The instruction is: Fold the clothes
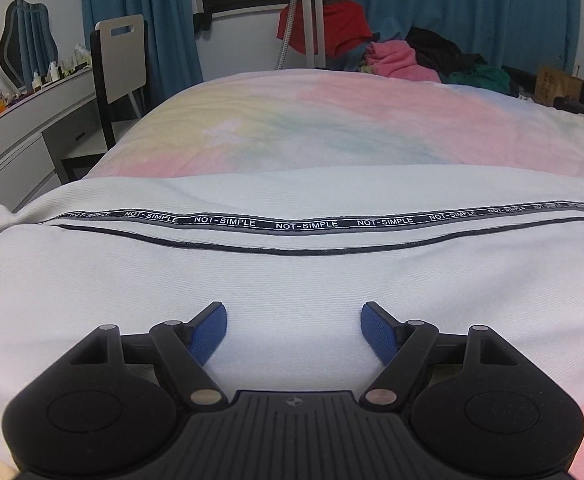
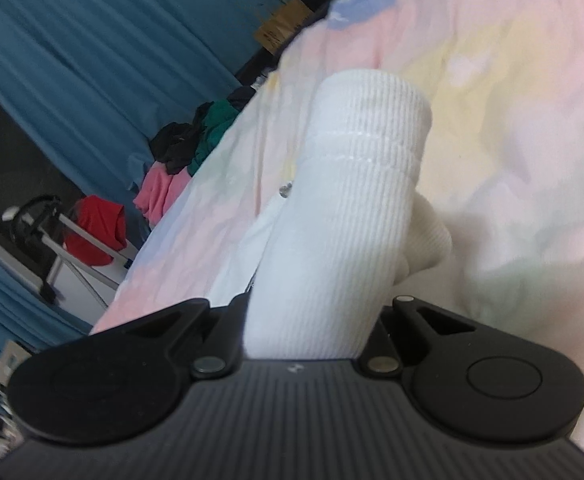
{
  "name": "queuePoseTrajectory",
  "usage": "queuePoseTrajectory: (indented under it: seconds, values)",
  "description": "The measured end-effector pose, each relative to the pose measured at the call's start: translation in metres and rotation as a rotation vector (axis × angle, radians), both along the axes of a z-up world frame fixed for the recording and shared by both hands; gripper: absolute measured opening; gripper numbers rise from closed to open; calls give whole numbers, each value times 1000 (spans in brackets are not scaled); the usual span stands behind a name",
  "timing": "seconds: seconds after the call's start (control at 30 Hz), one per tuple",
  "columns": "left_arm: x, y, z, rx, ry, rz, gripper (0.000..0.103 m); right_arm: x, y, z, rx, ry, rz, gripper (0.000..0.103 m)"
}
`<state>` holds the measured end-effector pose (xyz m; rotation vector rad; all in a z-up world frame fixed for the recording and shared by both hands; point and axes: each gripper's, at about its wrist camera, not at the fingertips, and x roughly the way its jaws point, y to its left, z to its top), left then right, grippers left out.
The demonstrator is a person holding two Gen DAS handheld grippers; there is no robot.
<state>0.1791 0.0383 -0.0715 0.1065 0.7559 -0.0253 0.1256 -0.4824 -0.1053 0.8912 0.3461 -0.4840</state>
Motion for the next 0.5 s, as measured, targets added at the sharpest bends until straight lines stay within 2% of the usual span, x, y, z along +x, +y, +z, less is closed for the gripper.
queuePoseTrajectory:
  seconds: [0.33,0.5]
  values:
    - [-3,3,6,-10,15,2,76,5,26,32,-221,7,20,11]
    - [-1,4,9,-25,21,2,77,7,52,55,-399,9,37,11]
